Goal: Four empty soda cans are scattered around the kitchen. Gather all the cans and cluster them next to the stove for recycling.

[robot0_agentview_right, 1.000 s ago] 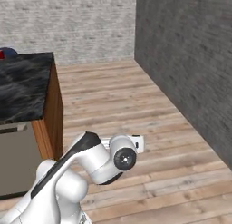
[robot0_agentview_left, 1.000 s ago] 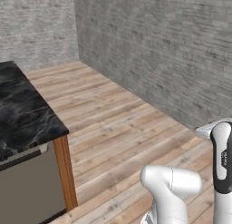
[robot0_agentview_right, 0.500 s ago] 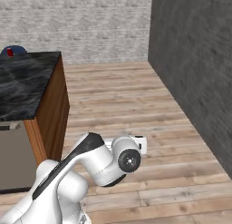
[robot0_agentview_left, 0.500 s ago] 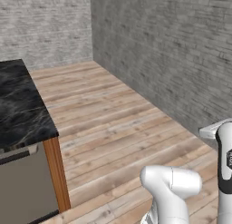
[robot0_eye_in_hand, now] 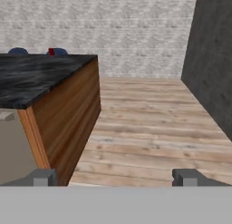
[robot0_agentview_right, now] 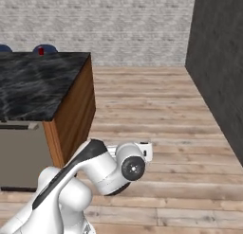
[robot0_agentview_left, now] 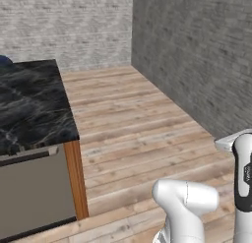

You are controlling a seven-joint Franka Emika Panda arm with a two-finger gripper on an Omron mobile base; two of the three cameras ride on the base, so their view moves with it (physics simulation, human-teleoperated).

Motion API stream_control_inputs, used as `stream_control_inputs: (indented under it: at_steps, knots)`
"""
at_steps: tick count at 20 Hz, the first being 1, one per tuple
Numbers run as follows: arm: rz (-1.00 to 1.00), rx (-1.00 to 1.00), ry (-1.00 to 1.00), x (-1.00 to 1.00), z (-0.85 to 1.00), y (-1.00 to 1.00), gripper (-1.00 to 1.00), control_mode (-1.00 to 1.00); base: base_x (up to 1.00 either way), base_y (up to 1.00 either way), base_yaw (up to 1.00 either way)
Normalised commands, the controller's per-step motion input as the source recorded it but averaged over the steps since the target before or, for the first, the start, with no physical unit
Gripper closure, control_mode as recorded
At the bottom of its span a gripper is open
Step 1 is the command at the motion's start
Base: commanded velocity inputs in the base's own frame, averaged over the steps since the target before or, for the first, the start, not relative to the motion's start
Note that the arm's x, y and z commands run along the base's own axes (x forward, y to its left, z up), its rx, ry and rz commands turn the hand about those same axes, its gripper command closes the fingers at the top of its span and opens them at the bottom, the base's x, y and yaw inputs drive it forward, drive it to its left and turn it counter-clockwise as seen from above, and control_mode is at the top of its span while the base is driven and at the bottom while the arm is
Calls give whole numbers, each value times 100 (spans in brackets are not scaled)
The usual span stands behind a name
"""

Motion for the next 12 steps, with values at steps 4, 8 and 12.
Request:
stream_control_inputs:
  at_steps: [4,8,12]
  knots:
    - [0,0,0,0,0,0,-100,100,33,-78,10]
    - [0,0,0,0,0,0,-100,100,41,-82,7]
    - [0,0,0,0,0,0,-100,100,69,-74,5]
